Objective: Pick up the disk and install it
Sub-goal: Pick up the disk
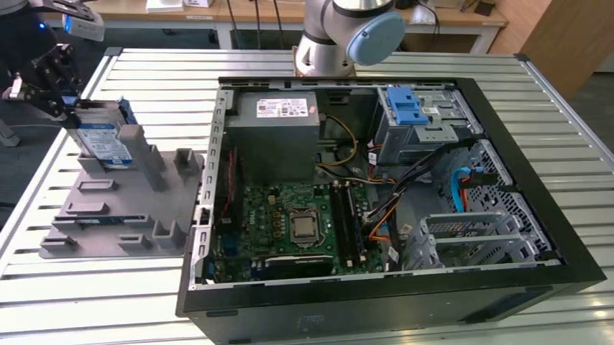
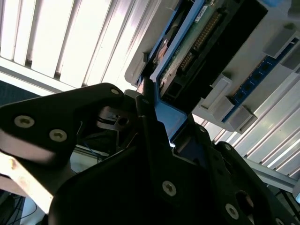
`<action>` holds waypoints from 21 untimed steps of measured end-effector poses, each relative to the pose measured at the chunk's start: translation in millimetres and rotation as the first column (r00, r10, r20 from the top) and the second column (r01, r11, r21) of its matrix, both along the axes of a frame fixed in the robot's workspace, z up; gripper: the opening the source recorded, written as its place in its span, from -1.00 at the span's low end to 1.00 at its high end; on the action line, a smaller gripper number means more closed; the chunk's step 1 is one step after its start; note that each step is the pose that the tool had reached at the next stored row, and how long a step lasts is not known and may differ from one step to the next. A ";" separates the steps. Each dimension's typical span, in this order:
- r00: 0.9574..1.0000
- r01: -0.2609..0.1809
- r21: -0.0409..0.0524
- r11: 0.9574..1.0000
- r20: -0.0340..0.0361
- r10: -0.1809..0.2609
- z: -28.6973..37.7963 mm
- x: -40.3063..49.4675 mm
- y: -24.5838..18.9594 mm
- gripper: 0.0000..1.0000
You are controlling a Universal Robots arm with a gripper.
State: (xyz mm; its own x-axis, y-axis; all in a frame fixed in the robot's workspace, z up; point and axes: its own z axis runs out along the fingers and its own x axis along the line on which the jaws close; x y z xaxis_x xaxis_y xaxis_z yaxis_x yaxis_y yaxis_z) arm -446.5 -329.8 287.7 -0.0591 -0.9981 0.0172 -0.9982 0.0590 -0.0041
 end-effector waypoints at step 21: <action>0.998 -0.066 0.000 0.998 0.000 0.066 -0.1 -0.4 -0.6 -0.11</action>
